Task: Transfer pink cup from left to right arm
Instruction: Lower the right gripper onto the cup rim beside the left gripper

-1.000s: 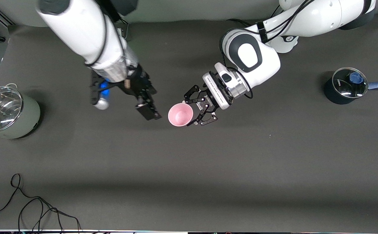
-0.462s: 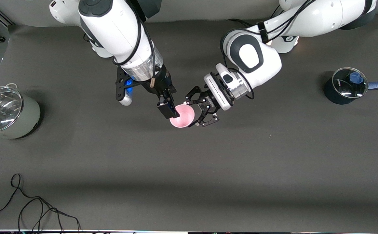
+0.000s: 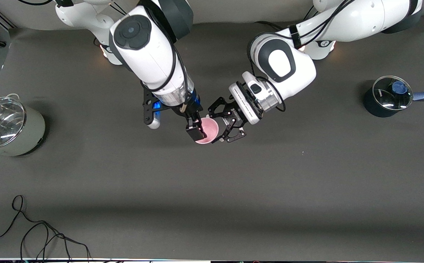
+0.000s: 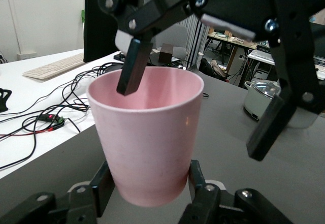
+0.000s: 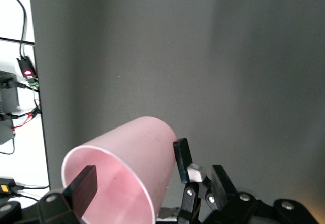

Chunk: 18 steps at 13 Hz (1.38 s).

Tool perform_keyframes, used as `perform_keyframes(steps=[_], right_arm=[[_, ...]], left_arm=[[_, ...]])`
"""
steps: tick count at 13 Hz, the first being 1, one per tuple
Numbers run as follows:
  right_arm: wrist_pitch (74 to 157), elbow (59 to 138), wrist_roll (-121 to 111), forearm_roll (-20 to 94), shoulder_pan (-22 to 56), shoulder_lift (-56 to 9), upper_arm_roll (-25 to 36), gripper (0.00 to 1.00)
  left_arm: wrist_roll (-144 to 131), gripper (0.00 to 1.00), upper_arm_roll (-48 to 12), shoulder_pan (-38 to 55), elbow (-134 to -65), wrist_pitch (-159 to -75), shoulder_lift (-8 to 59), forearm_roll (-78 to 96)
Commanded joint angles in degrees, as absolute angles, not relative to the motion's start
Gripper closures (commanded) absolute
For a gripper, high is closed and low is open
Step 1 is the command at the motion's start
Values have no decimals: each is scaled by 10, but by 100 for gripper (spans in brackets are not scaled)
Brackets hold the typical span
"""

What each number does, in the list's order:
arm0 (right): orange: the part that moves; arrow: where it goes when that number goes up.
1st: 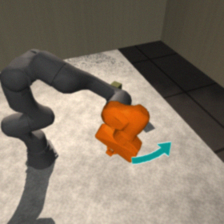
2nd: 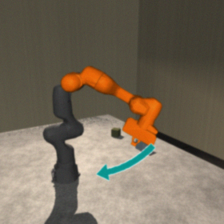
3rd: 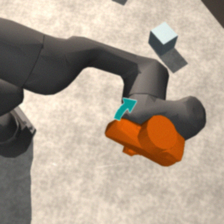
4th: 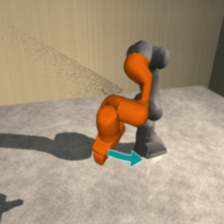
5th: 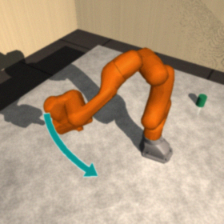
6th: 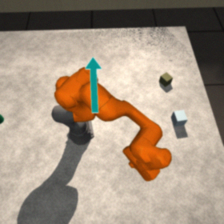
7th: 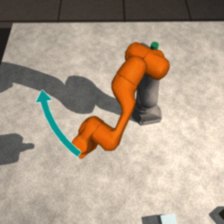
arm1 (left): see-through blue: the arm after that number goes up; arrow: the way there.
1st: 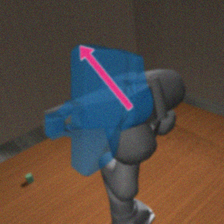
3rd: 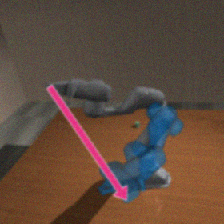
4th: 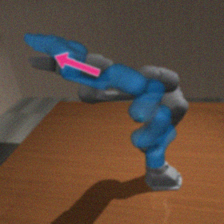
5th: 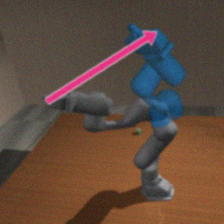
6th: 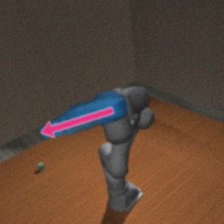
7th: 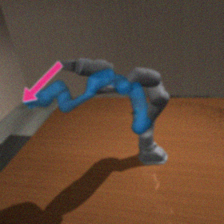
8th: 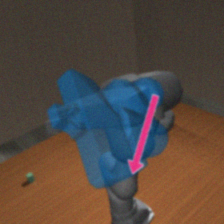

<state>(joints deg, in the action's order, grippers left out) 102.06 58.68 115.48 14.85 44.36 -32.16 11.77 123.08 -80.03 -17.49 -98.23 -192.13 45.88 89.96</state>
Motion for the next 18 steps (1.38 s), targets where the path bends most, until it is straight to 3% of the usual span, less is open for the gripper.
perform_keyframes(steps=[1,3,4,11,13,14,16,18], right_arm=[[1017,579,1175,160,449,-325,124,16],[1017,579,1177,156,450,-326,125,76],[1017,579,1177,155,450,-328,124,100],[1019,577,1165,151,448,-329,125,100],[1019,577,1159,151,448,-328,125,100],[1019,577,1159,151,448,-328,125,100],[1019,576,1159,151,446,-328,126,100],[1019,576,1159,151,446,-328,125,100]], left_arm=[[1238,78,-798,-172,-979,-1933,444,912],[1238,78,-798,-172,-979,-1933,444,911],[1239,77,-798,-172,-979,-1933,444,912],[1239,75,-798,-174,-980,-1933,444,911],[1238,69,-798,-174,-980,-1933,445,911],[1238,62,-798,-174,-979,-1933,445,911],[1238,27,-797,-174,-979,-1932,445,913],[1238,11,-797,-174,-979,-1932,446,915]])
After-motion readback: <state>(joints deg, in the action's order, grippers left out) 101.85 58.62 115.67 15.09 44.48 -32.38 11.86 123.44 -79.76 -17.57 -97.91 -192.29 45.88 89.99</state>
